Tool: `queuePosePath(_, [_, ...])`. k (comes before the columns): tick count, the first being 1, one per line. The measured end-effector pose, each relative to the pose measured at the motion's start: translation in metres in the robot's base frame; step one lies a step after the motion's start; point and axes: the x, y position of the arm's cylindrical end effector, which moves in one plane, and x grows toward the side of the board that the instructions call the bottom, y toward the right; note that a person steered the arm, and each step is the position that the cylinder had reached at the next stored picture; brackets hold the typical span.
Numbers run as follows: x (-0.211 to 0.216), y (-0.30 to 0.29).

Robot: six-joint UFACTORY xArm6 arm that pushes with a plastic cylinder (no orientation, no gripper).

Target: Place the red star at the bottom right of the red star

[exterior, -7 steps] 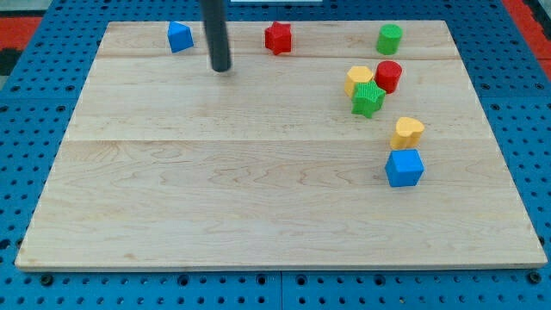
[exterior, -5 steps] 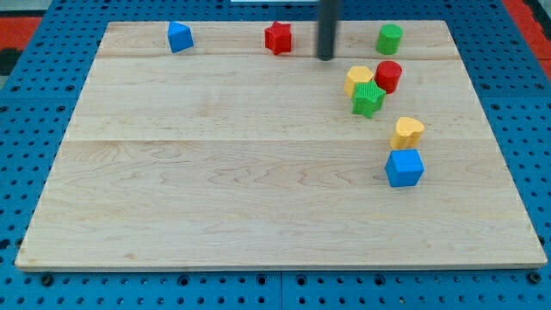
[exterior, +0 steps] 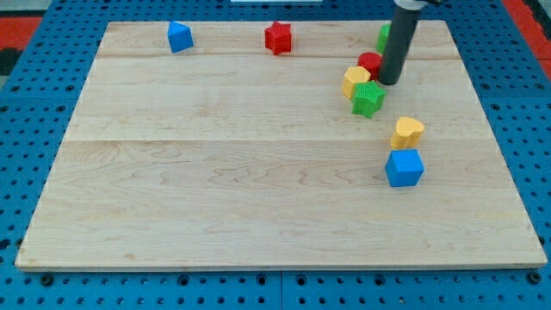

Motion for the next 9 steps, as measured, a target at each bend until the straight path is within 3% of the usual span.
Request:
queuePosePath(1, [-0.007,-0.022])
queuePosePath(3, [-0.026,-0.007])
queuePosePath(5, [-0.028,-0.098])
queuePosePath(6, [-0.030,-0.113])
queuePosePath(8, [-0.030,-0.113])
queuePosePath(9, [-0.030,-0.050])
